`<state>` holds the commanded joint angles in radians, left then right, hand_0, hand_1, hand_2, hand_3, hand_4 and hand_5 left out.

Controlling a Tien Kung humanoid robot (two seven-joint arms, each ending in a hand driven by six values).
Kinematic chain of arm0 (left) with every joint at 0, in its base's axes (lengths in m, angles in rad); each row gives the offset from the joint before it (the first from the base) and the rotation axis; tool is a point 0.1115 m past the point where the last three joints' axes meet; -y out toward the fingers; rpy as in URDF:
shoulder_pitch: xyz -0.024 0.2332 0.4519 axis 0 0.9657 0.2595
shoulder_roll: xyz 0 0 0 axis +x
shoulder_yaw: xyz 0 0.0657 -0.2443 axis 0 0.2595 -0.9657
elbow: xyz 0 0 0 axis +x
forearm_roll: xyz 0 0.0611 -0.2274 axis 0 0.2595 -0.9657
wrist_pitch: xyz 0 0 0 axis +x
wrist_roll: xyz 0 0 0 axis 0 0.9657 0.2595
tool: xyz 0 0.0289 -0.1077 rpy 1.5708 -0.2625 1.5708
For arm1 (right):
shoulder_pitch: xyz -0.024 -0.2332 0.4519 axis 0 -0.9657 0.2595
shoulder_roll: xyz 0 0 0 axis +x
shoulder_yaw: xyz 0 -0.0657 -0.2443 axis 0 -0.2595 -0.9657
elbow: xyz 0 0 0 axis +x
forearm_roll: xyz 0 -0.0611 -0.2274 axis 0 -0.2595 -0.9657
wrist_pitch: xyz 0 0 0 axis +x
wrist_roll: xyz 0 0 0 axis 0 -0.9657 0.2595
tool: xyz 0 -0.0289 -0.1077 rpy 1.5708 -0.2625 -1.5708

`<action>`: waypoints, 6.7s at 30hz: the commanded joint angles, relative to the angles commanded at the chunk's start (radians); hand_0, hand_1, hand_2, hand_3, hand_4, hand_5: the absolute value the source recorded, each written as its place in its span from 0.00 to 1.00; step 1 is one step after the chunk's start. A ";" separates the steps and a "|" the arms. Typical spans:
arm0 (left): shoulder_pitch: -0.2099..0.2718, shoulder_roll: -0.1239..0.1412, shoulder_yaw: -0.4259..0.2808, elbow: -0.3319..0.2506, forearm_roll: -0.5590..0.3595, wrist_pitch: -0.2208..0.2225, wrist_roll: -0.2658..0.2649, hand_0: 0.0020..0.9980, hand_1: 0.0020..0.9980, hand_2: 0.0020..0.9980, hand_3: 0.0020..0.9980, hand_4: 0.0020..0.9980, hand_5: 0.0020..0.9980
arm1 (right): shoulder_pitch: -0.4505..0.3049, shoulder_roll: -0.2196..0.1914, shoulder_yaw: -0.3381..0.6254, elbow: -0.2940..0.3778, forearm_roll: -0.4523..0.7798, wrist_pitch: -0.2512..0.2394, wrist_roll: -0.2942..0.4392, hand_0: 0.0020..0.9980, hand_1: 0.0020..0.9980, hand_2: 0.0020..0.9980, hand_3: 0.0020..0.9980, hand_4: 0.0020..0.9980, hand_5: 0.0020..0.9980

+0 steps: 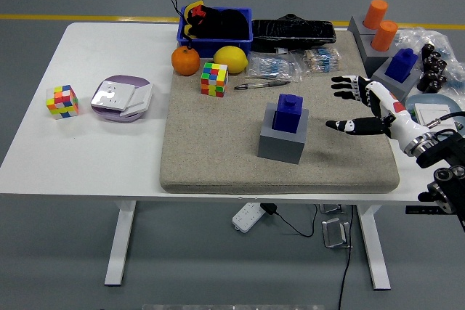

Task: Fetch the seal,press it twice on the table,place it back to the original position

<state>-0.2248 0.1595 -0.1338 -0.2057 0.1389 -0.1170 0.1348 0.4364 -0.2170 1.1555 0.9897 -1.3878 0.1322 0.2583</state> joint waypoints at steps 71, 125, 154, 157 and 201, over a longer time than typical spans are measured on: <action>-0.006 -0.001 0.024 -0.002 -0.007 -0.001 0.000 0.81 0.81 0.79 0.84 0.79 0.40 | 0.104 0.042 -0.273 -0.075 0.082 -0.233 0.127 0.45 0.39 0.41 0.45 0.70 0.00; -0.007 -0.009 -0.003 0.000 0.005 -0.001 -0.001 0.82 0.81 0.79 0.84 0.79 0.40 | -0.095 -0.104 0.024 -0.038 0.052 -0.226 0.147 0.39 0.32 0.34 0.34 0.64 0.00; -0.006 -0.013 -0.002 0.000 0.007 -0.001 -0.001 0.82 0.81 0.79 0.84 0.79 0.40 | -0.053 -0.076 -0.129 -0.196 0.080 -0.237 0.173 0.39 0.32 0.34 0.34 0.66 0.00; -0.006 -0.013 -0.004 0.000 0.007 -0.001 -0.001 0.82 0.81 0.79 0.84 0.79 0.40 | -0.055 -0.080 -0.108 -0.176 0.071 -0.235 0.171 0.39 0.32 0.34 0.34 0.66 0.00; -0.007 0.002 0.032 -0.003 -0.003 -0.001 -0.002 0.82 0.82 0.79 0.84 0.79 0.40 | 0.069 0.011 -0.193 0.008 0.102 -0.186 0.109 0.39 0.32 0.34 0.34 0.67 0.00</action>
<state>-0.2314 0.1616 -0.1015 -0.2092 0.1357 -0.1175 0.1332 0.5057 -0.2055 0.9629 0.9976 -1.2861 -0.0533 0.3669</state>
